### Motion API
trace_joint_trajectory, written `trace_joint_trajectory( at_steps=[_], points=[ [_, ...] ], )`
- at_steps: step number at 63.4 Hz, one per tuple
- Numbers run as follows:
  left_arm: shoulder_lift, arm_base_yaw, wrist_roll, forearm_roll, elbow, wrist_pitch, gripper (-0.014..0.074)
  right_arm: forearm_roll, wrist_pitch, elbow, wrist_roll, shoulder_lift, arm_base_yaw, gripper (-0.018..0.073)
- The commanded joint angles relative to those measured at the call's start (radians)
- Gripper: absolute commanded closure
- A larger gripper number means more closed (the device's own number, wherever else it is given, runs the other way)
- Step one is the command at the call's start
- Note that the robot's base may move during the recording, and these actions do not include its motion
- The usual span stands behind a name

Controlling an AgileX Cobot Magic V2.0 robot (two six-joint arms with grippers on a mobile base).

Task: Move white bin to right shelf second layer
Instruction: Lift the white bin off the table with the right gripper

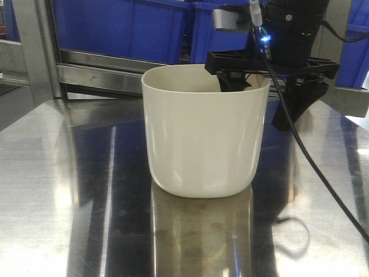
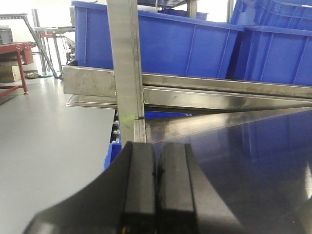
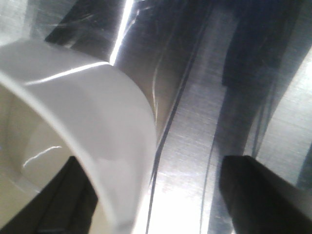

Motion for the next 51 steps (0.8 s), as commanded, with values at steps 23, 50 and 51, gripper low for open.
trace_joint_trajectory(
  at_steps=[23, 50, 51],
  points=[
    [-0.017, -0.003, -0.007, -0.008, 0.033, -0.09, 0.0512, 0.004, -0.116, -0.03, -0.008, -0.124, 0.0, 0.0502],
    [-0.017, -0.003, -0.007, -0.008, 0.033, -0.09, 0.0512, -0.045, -0.239, 0.041, -0.008, -0.441, -0.051, 0.0504],
    [-0.017, -0.003, -0.007, -0.008, 0.033, -0.09, 0.0512, -0.045, -0.247, 0.051, -0.008, -0.453, -0.058, 0.0504]
  ],
)
